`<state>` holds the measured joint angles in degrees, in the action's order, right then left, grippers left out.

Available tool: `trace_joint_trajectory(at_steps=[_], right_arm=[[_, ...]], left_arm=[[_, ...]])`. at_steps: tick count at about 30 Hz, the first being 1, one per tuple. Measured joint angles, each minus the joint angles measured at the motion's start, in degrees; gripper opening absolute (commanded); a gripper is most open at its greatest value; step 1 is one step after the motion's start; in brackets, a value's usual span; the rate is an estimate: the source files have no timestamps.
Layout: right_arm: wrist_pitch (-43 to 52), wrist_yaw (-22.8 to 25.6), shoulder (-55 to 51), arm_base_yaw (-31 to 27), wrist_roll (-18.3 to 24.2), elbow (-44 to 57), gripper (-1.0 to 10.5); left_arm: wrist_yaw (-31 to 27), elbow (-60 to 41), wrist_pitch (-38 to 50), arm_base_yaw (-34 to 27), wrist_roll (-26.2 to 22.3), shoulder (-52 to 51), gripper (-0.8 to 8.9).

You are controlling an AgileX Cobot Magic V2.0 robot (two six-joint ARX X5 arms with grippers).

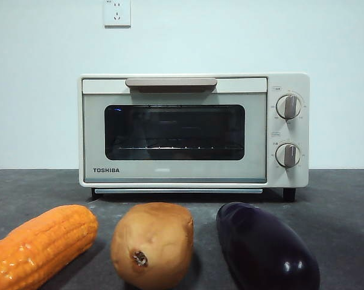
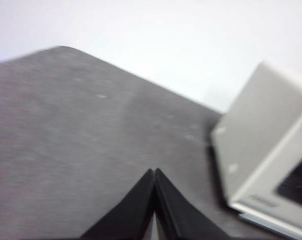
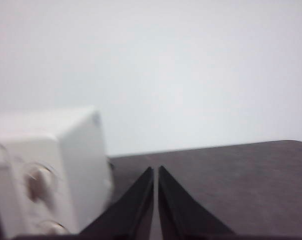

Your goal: Take the eggplant from the table,put the eggplant in the oven

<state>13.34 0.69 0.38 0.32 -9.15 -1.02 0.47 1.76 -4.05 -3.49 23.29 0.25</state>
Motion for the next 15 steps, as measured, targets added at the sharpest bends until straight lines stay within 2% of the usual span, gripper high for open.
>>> trace_joint_trajectory(at_steps=[4, 7, 10, 15], right_arm=[[4.52, -3.10, 0.00, 0.00, -7.67, -0.04, 0.0], [0.81, -3.61, -0.02, 0.00, -12.20, -1.33, 0.0], [-7.58, -3.69, 0.17, 0.00, -14.86, -5.60, 0.0], [-20.37, -3.72, 3.69, 0.00, -15.28, -15.89, 0.0]], left_arm=[[3.48, 0.00, 2.03, 0.00, 4.90, 0.00, 0.04], [6.27, 0.11, 1.97, 0.00, 7.72, 0.00, 0.04], [8.39, 1.73, -1.55, 0.00, 9.40, 0.87, 0.04], [10.88, 8.90, -5.35, 0.00, 9.90, 4.46, 0.04]])
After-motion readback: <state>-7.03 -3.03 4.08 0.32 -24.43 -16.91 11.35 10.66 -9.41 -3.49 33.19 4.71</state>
